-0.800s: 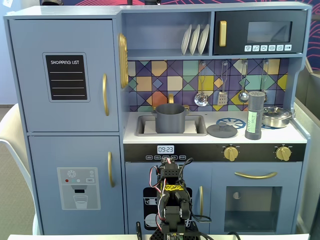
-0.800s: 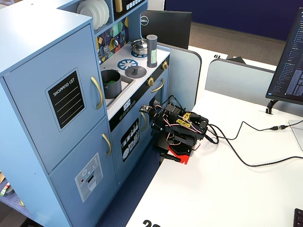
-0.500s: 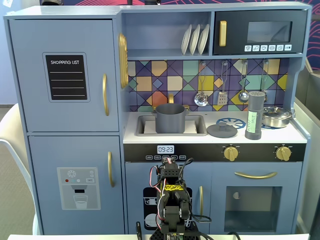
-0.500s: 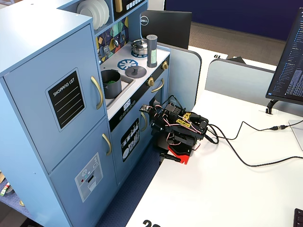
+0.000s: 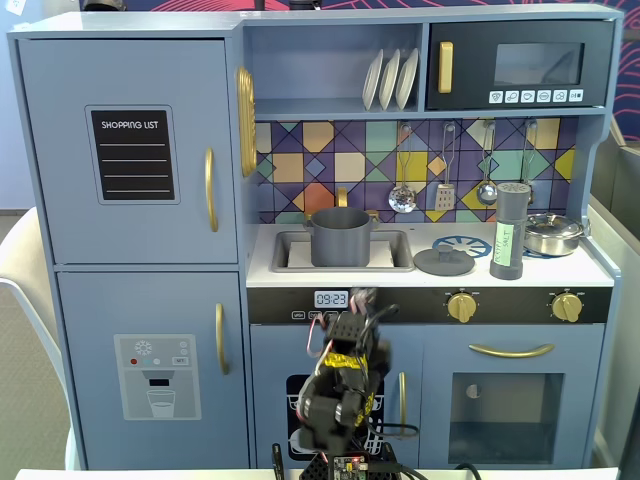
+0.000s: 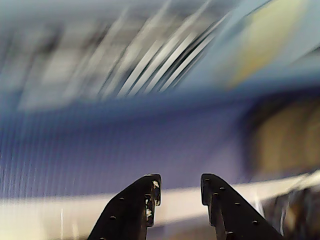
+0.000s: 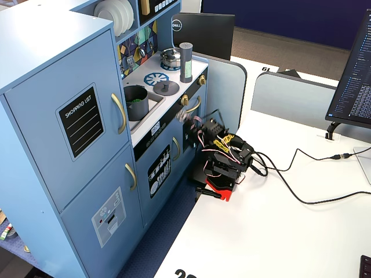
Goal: Put salt in the gray recipient
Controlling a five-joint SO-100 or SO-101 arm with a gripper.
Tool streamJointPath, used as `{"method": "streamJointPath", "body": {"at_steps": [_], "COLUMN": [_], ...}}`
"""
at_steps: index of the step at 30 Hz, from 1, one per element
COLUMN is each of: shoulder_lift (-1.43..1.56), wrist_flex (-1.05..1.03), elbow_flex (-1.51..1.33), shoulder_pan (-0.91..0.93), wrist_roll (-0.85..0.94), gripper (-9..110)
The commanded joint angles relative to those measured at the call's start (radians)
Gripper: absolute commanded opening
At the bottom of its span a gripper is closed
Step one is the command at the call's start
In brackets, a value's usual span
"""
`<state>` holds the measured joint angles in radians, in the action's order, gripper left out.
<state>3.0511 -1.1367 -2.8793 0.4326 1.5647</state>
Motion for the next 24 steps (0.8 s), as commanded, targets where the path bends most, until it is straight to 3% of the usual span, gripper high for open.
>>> {"method": "streamJointPath", "body": {"at_steps": [1,6,14,24], "shoulder_lift": [-0.129,-0.342,-0.571,-0.836], "wrist_flex": [0.084,0.256,0.664,0.925], "elbow_flex": [0.31,0.617,0.804,0.95], "shoulder_pan": [0.233,0.436,0.548,0.548], "wrist_roll": [0.058,0.021,-0.11,-0.12], "gripper": [0,1,39,55]}}
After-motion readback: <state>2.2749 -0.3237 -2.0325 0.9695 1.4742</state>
